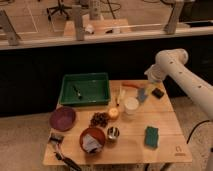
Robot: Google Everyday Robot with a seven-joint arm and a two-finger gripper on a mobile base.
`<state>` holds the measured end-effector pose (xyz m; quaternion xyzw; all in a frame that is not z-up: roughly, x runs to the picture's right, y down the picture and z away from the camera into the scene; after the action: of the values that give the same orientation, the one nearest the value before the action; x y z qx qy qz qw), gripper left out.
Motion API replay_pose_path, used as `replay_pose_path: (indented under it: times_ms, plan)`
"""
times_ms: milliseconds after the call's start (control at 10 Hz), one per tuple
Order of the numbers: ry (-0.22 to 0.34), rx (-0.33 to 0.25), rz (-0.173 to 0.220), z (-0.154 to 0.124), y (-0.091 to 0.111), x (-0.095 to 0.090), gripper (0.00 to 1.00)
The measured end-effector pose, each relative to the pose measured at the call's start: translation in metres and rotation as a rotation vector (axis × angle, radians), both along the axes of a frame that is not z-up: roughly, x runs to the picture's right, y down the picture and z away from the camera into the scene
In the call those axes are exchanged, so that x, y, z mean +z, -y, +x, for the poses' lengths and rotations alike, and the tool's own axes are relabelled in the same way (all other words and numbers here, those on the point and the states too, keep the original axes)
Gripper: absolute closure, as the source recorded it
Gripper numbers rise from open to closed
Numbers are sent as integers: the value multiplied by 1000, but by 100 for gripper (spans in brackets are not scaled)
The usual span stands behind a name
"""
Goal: Place pepper in metal cup
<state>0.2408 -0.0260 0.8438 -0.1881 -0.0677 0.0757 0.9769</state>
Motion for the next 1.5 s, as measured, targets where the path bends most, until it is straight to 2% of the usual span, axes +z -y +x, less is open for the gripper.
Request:
replay_pose_path:
  times_ms: [200, 500, 1100, 1500]
  plan:
    - [13, 6, -8, -21, 1, 33, 20]
    - [36, 16, 7, -34, 12, 74, 20]
    - [32, 105, 1, -27, 15, 125, 20]
    - [32, 163, -42, -20, 13, 153, 20]
